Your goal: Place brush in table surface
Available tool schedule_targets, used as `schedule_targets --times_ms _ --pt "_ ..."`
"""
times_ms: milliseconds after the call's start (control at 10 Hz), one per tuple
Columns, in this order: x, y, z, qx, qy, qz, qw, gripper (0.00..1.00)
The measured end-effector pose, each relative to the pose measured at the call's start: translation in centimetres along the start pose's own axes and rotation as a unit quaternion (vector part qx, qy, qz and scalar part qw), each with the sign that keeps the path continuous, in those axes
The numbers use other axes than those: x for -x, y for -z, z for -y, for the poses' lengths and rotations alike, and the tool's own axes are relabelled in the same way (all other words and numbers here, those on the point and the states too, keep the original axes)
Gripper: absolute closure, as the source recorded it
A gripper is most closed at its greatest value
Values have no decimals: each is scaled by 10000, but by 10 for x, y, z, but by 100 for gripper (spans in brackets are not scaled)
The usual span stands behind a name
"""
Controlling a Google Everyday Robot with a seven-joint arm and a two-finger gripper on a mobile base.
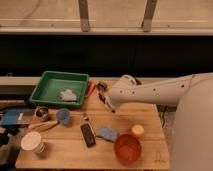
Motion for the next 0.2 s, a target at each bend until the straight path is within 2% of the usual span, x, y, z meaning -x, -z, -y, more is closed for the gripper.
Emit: schedule_targets --times_ms 200 --pt "-2 -1 0 23 -23 29 10000 98"
